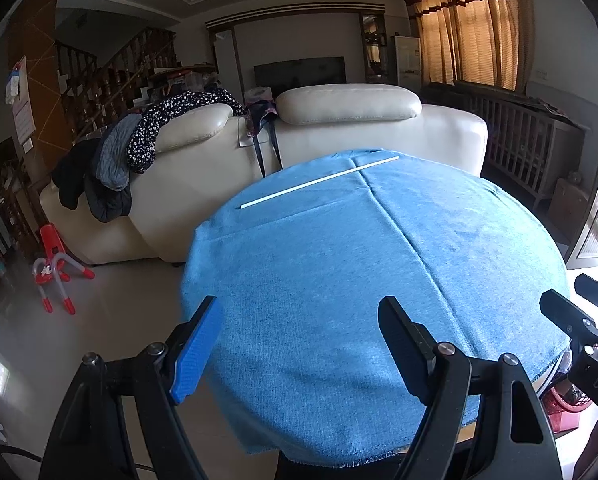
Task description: Collect trash
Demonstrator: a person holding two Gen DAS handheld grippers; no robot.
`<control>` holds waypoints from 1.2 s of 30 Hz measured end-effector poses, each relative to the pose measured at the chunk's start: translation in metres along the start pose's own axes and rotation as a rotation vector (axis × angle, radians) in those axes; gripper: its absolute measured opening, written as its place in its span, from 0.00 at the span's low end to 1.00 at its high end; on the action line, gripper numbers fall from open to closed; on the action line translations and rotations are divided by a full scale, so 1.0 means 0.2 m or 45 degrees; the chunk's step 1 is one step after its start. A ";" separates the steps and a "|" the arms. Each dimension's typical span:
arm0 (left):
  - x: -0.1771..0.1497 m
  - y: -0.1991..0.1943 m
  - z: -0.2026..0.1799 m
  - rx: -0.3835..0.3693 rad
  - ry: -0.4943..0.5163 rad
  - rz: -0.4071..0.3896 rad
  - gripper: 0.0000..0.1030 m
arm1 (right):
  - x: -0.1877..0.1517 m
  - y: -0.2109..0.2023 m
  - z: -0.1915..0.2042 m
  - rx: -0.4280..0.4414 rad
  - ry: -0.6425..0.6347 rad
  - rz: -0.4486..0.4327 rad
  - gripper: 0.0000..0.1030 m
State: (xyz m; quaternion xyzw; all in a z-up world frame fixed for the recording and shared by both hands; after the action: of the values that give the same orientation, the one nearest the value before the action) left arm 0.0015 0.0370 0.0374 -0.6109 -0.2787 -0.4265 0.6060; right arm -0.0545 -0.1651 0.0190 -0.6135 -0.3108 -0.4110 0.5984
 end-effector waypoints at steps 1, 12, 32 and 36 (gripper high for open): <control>0.00 0.00 0.00 0.000 -0.002 0.000 0.78 | 0.00 0.00 0.00 0.000 -0.002 0.000 0.66; -0.01 0.00 0.02 -0.001 -0.011 0.000 0.78 | 0.00 0.00 0.02 0.001 -0.008 -0.001 0.66; -0.02 0.00 0.04 0.003 -0.022 0.009 0.78 | 0.00 0.00 0.04 0.005 -0.015 0.008 0.66; -0.02 0.01 0.04 0.004 -0.026 0.008 0.78 | 0.00 0.00 0.05 0.006 -0.014 0.008 0.66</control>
State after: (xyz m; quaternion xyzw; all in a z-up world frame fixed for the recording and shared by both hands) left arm 0.0026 0.0461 0.0345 -0.6152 -0.2835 -0.4179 0.6054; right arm -0.0534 -0.1557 0.0190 -0.6155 -0.3131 -0.4050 0.5993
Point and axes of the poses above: each gripper's, at about its wrist camera, not at the fingertips, and y roughly the way its jaws point, z to its left, x to its top, the point moved 5 cm from there along y, roughly the way its jaws point, and after that the axes turned 7 degrees about -z, right-handed, at the moved point
